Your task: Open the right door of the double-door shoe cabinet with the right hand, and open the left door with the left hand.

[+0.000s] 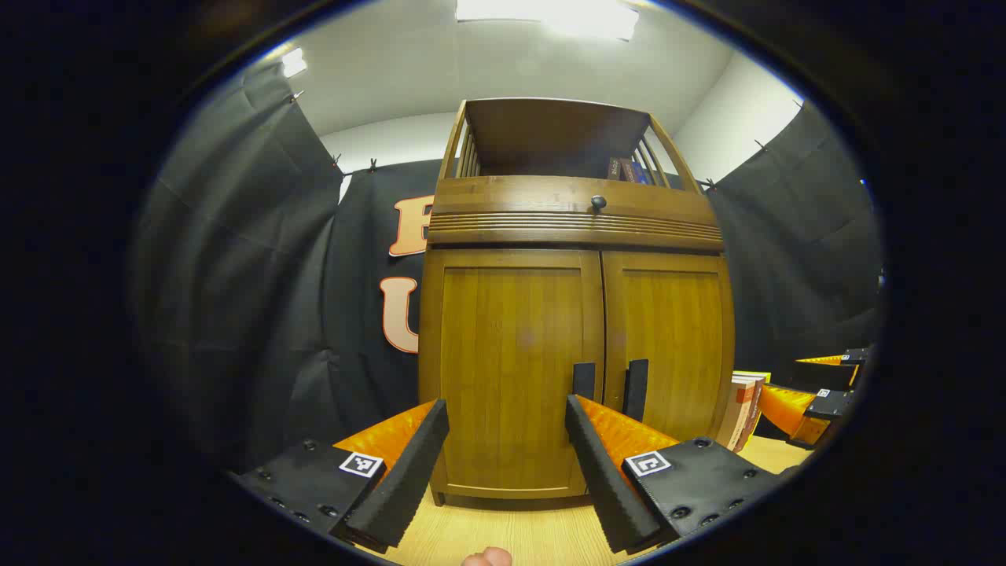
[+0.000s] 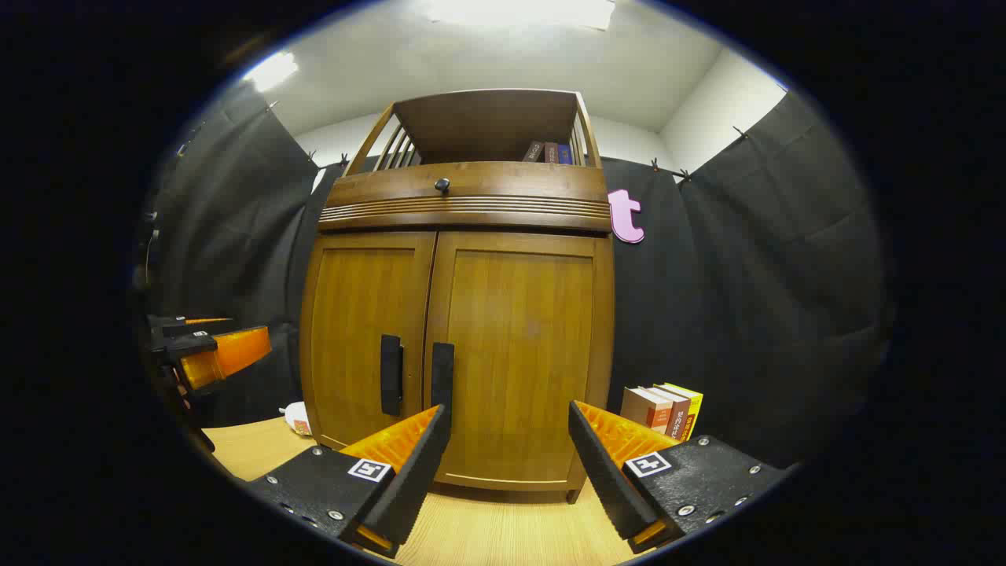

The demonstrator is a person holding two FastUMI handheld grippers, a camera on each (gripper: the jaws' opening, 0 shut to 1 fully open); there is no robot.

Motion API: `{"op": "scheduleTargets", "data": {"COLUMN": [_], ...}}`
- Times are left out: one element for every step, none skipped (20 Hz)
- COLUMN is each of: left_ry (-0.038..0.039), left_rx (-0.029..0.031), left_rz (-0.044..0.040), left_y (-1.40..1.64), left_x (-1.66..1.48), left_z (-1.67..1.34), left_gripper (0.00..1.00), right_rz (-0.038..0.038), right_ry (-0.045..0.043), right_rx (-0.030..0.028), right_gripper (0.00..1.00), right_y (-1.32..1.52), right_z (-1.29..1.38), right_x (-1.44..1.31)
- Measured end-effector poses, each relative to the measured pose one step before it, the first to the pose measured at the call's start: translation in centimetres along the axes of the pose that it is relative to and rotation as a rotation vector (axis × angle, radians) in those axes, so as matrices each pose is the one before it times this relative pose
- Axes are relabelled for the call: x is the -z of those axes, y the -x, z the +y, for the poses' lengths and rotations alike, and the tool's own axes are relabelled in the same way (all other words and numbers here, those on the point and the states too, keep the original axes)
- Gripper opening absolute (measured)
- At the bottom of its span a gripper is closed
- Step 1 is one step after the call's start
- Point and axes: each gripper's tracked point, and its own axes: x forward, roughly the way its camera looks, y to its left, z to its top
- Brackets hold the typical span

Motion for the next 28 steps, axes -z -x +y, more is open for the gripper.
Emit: {"op": "scheduleTargets", "data": {"left_ry": [0.00265, 0.00267, 0.00255, 0.00388, 0.00219, -0.00134, -0.00464, -0.0037, 0.00024, 0.00386, 0.00225, -0.0003, 0.00018, 0.00151, 0.00192, -0.00222, -0.00173, -0.00458, -0.00549, 0.00253, 0.00295, 0.00353, 0.0048, 0.0045, -0.00088, 0.00658, 0.00199, -0.00168], "left_rx": [0.00202, 0.00406, -0.0003, 0.00318, 0.0022, -0.00301, -0.00226, -0.0049, -0.00482, -0.00499, 0.00025, -0.00594, -0.0056, -0.0001, -0.00227, -0.00732, -0.00662, -0.00957, -0.01056, -0.00479, 0.00037, 0.00045, -0.00206, -0.00771, -0.00367, -0.00166, -0.00229, -0.00394], "left_rz": [0.00888, 0.00831, 0.00743, 0.00419, -0.00198, -0.00539, -0.00482, -0.00544, -0.00321, -0.00219, 0.00318, 0.0059, 0.00717, 0.00696, 0.00124, 0.00014, -0.00122, -0.00071, 0.00193, 0.00285, 0.00335, 0.00532, 0.00061, -0.00168, -0.00353, -0.00185, -0.00018, 0.00038], "left_y": [0.091, 0.206, 0.48, 0.341, 0.299, 0.213, 0.033, 0.075, -0.084, -0.116, 0.004, -0.08, -0.186, -0.06, -0.119, -0.34, -0.204, -0.281, -0.128, -0.147, 0.007, 0.05, -0.017, -0.101, -0.039, 0.054, 0.04, 0.007], "left_x": [0.022, 0.162, 0.243, 0.098, 0.003, -0.121, -0.21, -0.2, -0.226, -0.138, -0.111, 0.05, 0.101, 0.006, -0.1, 0.021, 0.031, 0.099, 0.204, 0.211, 0.165, 0.058, -0.035, 0.144, -0.091, -0.044, 0.001, 0.049], "left_z": [-0.049, -0.139, 0.014, -0.073, -0.049, -0.003, 0.075, 0.111, 0.113, 0.101, 0.024, 0.129, 0.225, 0.044, 0.132, 0.426, 0.266, 0.292, 0.33, 0.17, -0.125, -0.019, 0.091, 0.19, 0.188, 0.011, 0.104, 0.154], "left_gripper": [0.96, 0.96, 0.97, 0.96, 0.96, 0.96, 0.96, 0.96, 0.96, 0.97, 0.96, 0.96, 0.96, 0.96, 0.96, 0.96, 0.96, 0.96, 0.96, 0.97, 0.96, 0.97, 0.97, 0.96, 0.96, 0.96, 0.96, 0.96], "right_rz": [-0.00381, -0.00347, -0.00257, -0.00174, -0.00271, -0.0035, -0.00528, -0.00447, -0.00395, -0.0009, -0.00088, 0.00071, 0.00191, 0.00768, 0.00836, 0.00904, 0.00365, 0.00094, -0.00039, -0.00182, -0.00192, 0.00325, 0.00671, 0.00197, -0.00633, -0.00477, -0.00349, -0.0024], "right_ry": [-0.00427, -0.00414, -0.00476, 0.0005, 0.00506, 0.004, -0.00011, -0.0025, -0.00562, -0.00395, -0.00018, 0.00475, 0.00411, -0.00067, -0.00387, -0.00352, -0.001, 0.00172, -0.00005, -0.00283, -0.00529, -0.00652, -0.00747, -0.005, -0.00082, 0.00212, 0.0021, 0.00181], "right_rx": [0.00479, 0.00512, 0.00375, 0.00017, 0.0036, 0.00267, -0.00247, -0.00406, -0.00099, -0.00205, -0.00167, -0.00138, -0.00245, -0.00401, -0.00628, -0.00795, -0.00693, -0.00299, -0.00425, -0.00187, -0.00063, 0.00021, -0.00248, -0.00536, 0.00128, -0.00172, -0.00485, -0.00398], "right_gripper": [0.97, 0.93, 0.92, 0.92, 0.92, 0.92, 0.92, 0.93, 0.93, 0.93, 0.92, 0.92, 0.92, 0.92, 0.93, 0.92, 0.92, 0.97, 0.92, 0.93, 0.93, 0.93, 0.93, 0.92, 0.92, 0.92, 0.92, 0.92], "right_y": [0.281, 0.116, 0.192, 0.097, -0.037, 0.122, 0.06, 0.067, 0.091, 0.055, -0.058, -0.179, -0.204, -0.177, -0.399, -0.259, -0.186, -0.31, -0.215, -0.107, -0.18, -0.11, -0.17, -0.137, -0.241, -0.254, -0.285, -0.41], "right_z": [-0.176, -0.056, 0.023, 0.031, -0.134, -0.156, 0.071, 0.151, 0.064, 0.094, 0.219, 0.182, 0.174, 0.218, 0.248, 0.341, 0.328, 0.113, 0.055, 0.189, 0.096, 0.075, 0.102, 0.242, 0.058, 0.023, 0.163, 0.212], "right_x": [-0.363, -0.348, -0.232, -0.121, -0.161, -0.18, -0.276, -0.161, -0.298, -0.159, -0.072, 0.034, -0.084, 0.152, 0.171, 0.17, 0.077, 0.166, 0.115, 0.014, 0.05, 0.145, 0.263, -0.024, -0.196, -0.185, -0.039, -0.093]}}
